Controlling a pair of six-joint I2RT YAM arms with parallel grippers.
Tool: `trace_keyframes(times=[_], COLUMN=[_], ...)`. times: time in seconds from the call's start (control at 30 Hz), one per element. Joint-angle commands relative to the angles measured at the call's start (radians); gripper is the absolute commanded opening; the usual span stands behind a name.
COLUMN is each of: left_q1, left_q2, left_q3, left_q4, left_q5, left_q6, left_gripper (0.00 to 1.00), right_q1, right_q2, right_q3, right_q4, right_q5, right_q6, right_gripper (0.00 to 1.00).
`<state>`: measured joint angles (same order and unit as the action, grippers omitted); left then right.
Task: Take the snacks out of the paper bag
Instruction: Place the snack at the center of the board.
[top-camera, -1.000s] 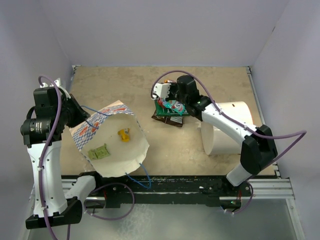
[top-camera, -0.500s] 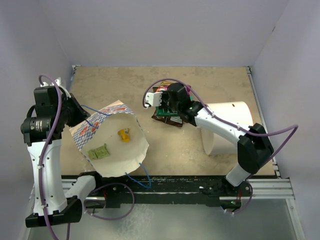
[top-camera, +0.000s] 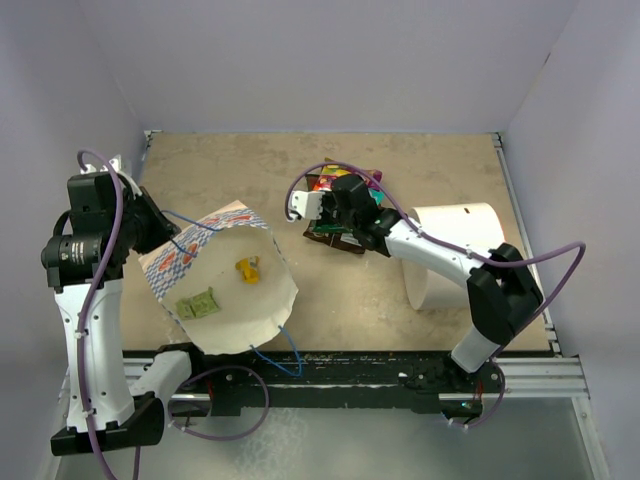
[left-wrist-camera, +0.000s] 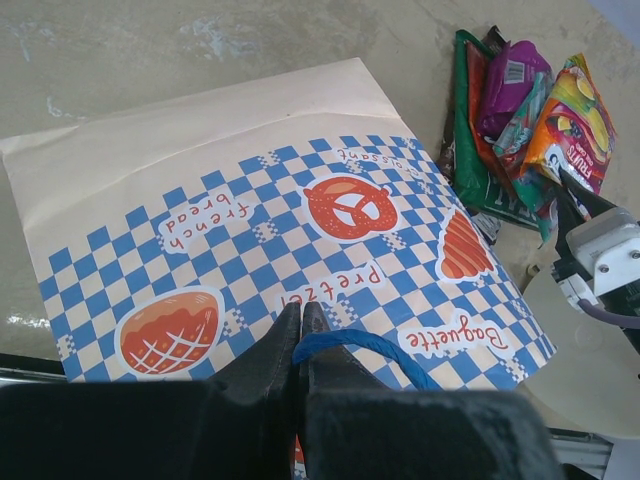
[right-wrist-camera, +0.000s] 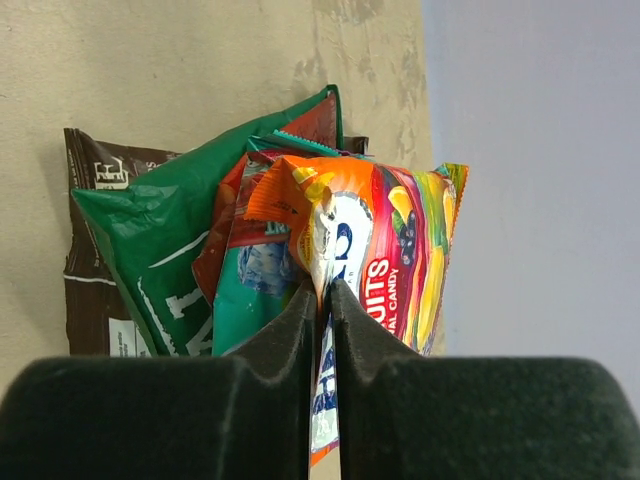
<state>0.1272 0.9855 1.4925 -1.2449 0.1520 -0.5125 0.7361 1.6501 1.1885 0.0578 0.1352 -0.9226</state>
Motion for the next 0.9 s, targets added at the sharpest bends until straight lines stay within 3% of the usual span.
trace_keyframes(times=[0.0,0.37,0.67,0.87], left_q1=[-0.005,-0.005,-0.005,-0.005], left_q2=[-0.018,-0.027,-0.042,-0.045], left_q3=[0.029,0.02,0.008,0.007], left_q4=[0.015,0.012,0.01,0.012], left_q5=[-0.002,0.003,0.003,0.003], left_q6=[0.003,-0.003,-0.008,-0.013], left_gripper=[0.0,0.0,0.0,0.0], right_q1=[0.002,0.003,0.003,0.056], right_q2=[-0.004,-0.061,-0.268,-0.39], right_q3=[0.003,0.025,-0.021,-0.055], right_q4=[-0.006,-0.062,-0.029,-0.045], right_q5=[-0.026,-0.094,-0.185,-0.46], right_q6=[0.046,0.116,0.171,0.173], right_gripper=[0.13,0.27,0.55,0.57])
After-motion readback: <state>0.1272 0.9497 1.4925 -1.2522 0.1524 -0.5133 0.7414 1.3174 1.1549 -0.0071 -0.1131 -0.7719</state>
